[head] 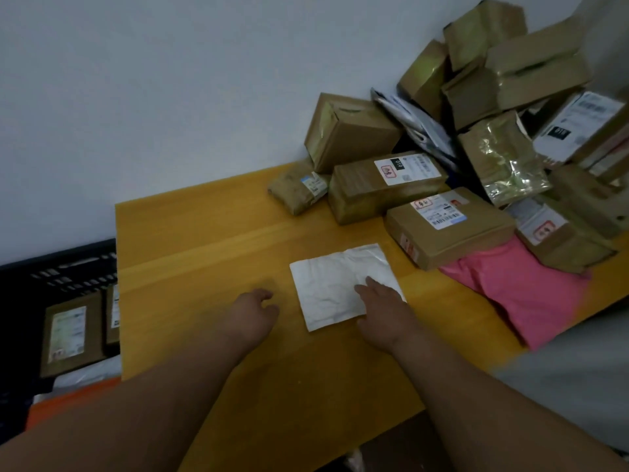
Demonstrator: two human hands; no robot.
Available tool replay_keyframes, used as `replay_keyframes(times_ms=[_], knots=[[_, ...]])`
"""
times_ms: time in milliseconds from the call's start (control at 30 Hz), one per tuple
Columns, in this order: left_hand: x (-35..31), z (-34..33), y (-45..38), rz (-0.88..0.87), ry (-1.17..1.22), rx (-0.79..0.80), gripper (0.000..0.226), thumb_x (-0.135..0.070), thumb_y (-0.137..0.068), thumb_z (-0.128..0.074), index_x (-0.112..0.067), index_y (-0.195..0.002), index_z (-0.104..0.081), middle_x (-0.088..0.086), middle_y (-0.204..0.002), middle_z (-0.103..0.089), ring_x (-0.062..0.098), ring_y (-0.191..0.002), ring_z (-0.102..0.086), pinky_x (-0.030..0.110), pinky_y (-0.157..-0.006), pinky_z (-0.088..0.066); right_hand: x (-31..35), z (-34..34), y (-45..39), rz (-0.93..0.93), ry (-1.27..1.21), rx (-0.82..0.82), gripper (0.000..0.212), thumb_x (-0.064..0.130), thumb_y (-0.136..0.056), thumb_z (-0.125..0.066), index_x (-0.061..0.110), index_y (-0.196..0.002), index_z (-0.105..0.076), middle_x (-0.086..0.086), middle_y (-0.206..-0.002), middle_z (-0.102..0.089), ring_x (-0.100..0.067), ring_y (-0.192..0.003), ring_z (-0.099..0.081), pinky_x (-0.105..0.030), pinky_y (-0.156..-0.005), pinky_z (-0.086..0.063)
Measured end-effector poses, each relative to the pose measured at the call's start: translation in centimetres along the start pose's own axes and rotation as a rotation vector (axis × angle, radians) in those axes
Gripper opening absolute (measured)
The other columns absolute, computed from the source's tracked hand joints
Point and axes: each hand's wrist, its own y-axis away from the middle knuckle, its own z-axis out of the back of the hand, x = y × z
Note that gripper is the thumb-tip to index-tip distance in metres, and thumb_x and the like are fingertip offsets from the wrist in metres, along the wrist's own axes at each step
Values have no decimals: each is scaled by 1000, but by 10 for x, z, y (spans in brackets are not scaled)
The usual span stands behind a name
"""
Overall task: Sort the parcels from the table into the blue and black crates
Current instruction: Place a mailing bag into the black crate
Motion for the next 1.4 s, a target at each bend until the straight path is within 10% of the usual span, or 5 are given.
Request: replay_keyframes(times_ms=[467,667,900,1100,1400], knots=[[-15,-52,10,213,216,-140,41,-28,-97,-54,-17,-137,-52,6,-141,-51,25,-124,-51,35,-101,-44,-16,4,-37,235,232,-201,43,18,-92,-38,35,-131,-46,2,-129,-52,-24,-128,-44,-51,-117,-9],[-25,-59,25,241,458,-244,39,-28,-98,-54,-17,-135,-53,6,-139,-53,23,-122,-51,30,-93,-40,-8,45,-31,255,-389,-226,25,25,-100,-45,21,-121,-57,-6,-113,-64,-27,-101,-58,-39,-92,-41],[-56,-46,42,149,756,-192,59,-40,-92,-62,-21,-143,-41,-5,-132,-53,10,-108,-53,33,-94,-37,-13,86,-1,45,-1424,309,23,9,-100,-47,9,-121,-57,-17,-122,-66,-34,-108,-65,-57,-97,-48],[-66,-40,58,129,910,-182,8,-7,-94,-59,-8,-97,-66,9,-91,-76,20,-73,-73,27,-57,-54,-18,89,16,74,-1480,434,33,4,-100,-40,2,-130,-54,-20,-123,-65,-39,-113,-62,-56,-96,-48],[-66,-40,79,124,928,-286,6,-7,-93,-59,-7,-94,-65,14,-95,-73,27,-77,-67,34,-63,-54,-16,86,24,165,-1374,357,34,10,-93,-59,8,-127,-58,-12,-117,-70,-35,-110,-65,-58,-101,-46]])
